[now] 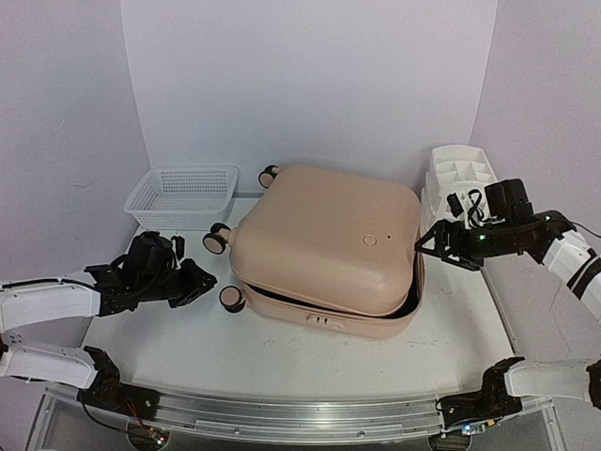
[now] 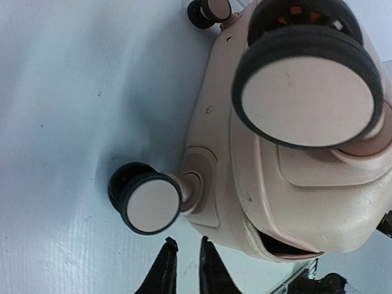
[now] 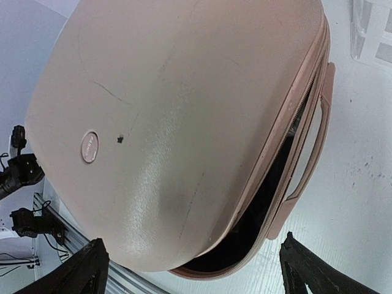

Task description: Open, take out, and arrange the luggage

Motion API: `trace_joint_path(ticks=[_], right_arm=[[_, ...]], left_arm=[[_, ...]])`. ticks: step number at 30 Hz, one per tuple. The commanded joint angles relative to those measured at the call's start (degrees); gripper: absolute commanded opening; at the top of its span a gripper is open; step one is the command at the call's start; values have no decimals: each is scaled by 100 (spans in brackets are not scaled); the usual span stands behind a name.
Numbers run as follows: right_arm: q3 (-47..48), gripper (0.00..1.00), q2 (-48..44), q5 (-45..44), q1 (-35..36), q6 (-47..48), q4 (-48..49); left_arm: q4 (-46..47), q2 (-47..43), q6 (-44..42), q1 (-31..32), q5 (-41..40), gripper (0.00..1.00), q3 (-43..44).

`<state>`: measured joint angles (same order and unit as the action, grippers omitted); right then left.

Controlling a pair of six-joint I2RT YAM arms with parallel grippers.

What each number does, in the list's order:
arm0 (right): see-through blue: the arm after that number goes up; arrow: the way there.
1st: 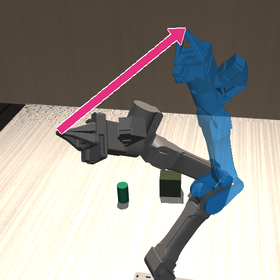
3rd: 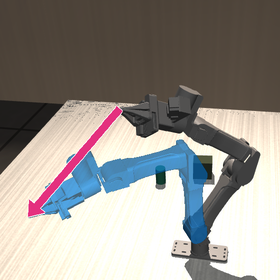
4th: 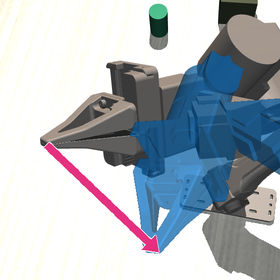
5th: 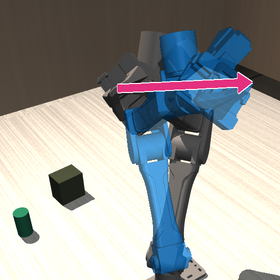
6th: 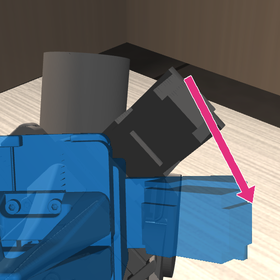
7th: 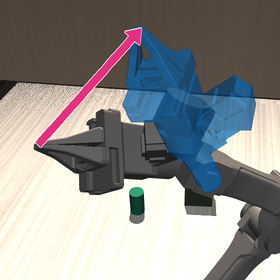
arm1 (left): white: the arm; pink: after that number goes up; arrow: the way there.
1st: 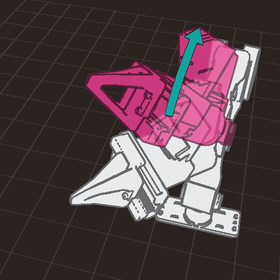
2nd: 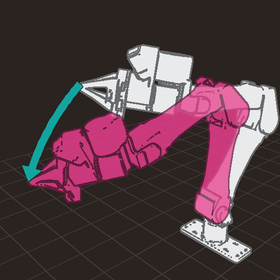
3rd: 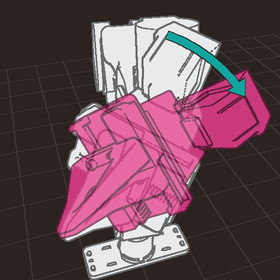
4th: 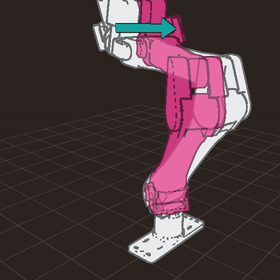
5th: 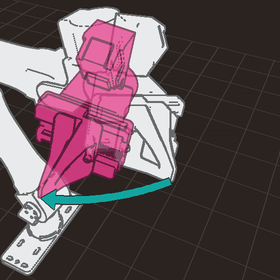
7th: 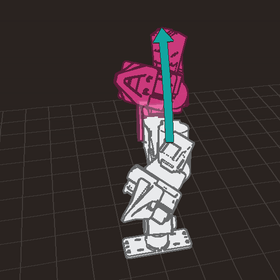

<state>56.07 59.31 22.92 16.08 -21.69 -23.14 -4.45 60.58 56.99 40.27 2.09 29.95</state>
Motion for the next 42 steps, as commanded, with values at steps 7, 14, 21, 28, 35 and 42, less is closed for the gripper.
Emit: trace_joint_path(ticks=[7, 14, 21, 28, 35, 42], right_arm=[[-572, 98, -717, 108, 18, -106, -16], [-803, 97, -957, 105, 16, -168, 173], [-817, 97, -1030, 118, 16, -207, 290], [-1033, 98, -1270, 368, 13, -249, 269], [-1196, 98, -1558, 551, 18, 21, 129], [-757, 98, -1448, -17, 16, 274, -63]], left_arm=[[174, 876, -450, -672, 709, 0, 684], [1318, 1530, -226, -1438, 1722, 0, 759], [2831, 2394, 609, -1781, 2579, 0, 914], [3493, 2562, 1210, -1795, 3034, 0, 1418], [3488, 2376, 1438, -1784, 3231, 0, 2070], [3484, 2269, 1621, -1785, 3300, 0, 2691]])
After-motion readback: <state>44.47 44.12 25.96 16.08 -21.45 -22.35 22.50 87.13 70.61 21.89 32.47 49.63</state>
